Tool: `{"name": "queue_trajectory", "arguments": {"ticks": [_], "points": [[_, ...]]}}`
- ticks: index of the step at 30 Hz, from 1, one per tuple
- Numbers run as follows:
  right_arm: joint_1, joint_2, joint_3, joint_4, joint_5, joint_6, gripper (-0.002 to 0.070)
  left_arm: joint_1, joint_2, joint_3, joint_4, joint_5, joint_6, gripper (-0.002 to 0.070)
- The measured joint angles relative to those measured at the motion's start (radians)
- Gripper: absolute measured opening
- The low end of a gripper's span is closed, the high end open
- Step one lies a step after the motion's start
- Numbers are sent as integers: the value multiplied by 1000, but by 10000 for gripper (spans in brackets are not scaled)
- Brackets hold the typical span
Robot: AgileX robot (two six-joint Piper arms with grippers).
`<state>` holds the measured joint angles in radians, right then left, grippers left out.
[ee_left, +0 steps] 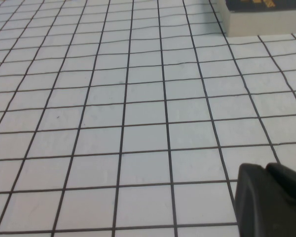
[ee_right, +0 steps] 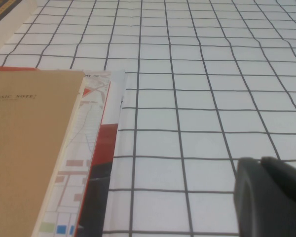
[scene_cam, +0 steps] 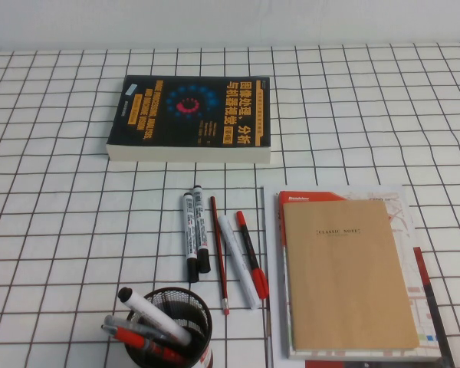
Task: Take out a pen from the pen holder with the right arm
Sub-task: 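Take a marker out of the pen holder and lay it on the table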
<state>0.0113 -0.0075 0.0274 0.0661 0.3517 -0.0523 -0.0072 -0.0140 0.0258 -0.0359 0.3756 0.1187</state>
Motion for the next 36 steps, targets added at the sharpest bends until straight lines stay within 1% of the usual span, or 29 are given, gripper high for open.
{"name": "queue_trajectory", "arguments": {"ticks": [27,30,36], "points": [[0,0,0,2,0,0,-16,0,0,0,0,0,0,-5],[0,0,0,69,-32,0,-16,0,0,0,0,0,0,-5],[0,0,0,342,-154,0,-16,0,0,0,0,0,0,-5]]}}
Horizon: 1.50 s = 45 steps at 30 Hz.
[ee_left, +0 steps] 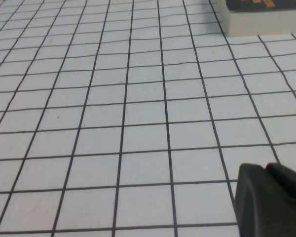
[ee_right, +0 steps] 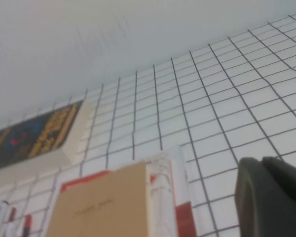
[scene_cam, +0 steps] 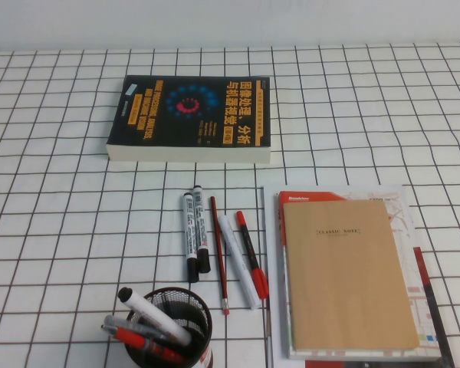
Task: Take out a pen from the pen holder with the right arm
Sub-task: 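Take a marker out of the pen holder and lay it on the table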
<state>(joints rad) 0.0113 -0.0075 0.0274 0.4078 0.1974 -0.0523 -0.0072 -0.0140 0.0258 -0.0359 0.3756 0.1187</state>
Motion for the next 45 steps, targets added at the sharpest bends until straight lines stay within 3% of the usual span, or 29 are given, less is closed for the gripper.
{"name": "queue_trajectory", "arguments": {"ticks": [6,12,20,29,40,45], "points": [[0,0,0,315,-46,0,-16,0,0,0,0,0,0,-5],[0,0,0,384,-74,0,-16,0,0,0,0,0,0,-5],[0,24,-121,366,159,0,-16,0,0,0,0,0,0,-5],[0,346,-406,254,496,-115,-16,0,0,0,0,0,0,-5],[0,728,-580,232,572,-293,-16,0,0,0,0,0,0,-4],[108,865,-633,209,513,-306,-16,0,0,0,0,0,0,-4]]}}
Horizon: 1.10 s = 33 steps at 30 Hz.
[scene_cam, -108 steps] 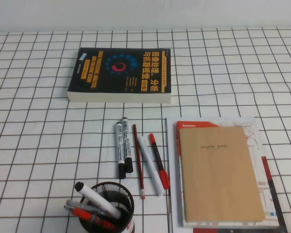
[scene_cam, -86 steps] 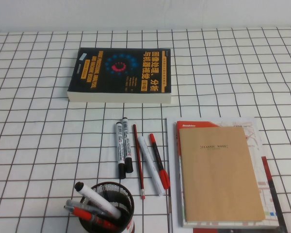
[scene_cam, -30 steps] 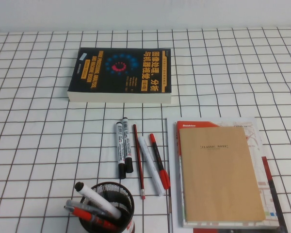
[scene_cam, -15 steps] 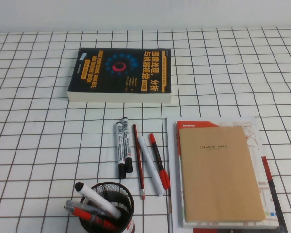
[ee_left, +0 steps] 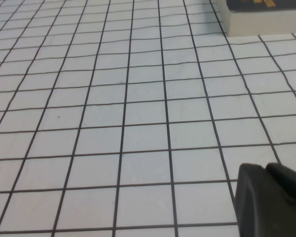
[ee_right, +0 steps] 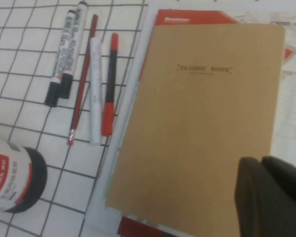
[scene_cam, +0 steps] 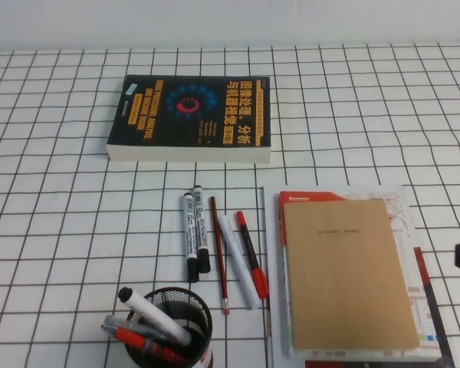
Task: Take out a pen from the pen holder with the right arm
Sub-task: 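Take a marker out of the pen holder and lay it on the table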
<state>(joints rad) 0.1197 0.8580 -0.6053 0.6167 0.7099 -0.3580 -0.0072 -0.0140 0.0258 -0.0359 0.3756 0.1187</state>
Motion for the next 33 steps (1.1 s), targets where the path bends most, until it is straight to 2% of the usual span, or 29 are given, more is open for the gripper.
{"name": "queue_trajectory", "arguments": {"ticks": [9,17,24,28,33], "points": [[384,235,-105,0,-203,-2,-16,0,0,0,0,0,0,-4],[752,377,-118,6,-476,-9,-16,0,0,0,0,0,0,-5],[975,423,-118,10,-710,-118,-8,0,0,0,0,0,0,-5],[1057,452,-118,-11,-828,-174,51,0,0,0,0,0,0,-5],[1096,516,-118,-33,-943,-181,178,0,0,0,0,0,0,-5]]}}
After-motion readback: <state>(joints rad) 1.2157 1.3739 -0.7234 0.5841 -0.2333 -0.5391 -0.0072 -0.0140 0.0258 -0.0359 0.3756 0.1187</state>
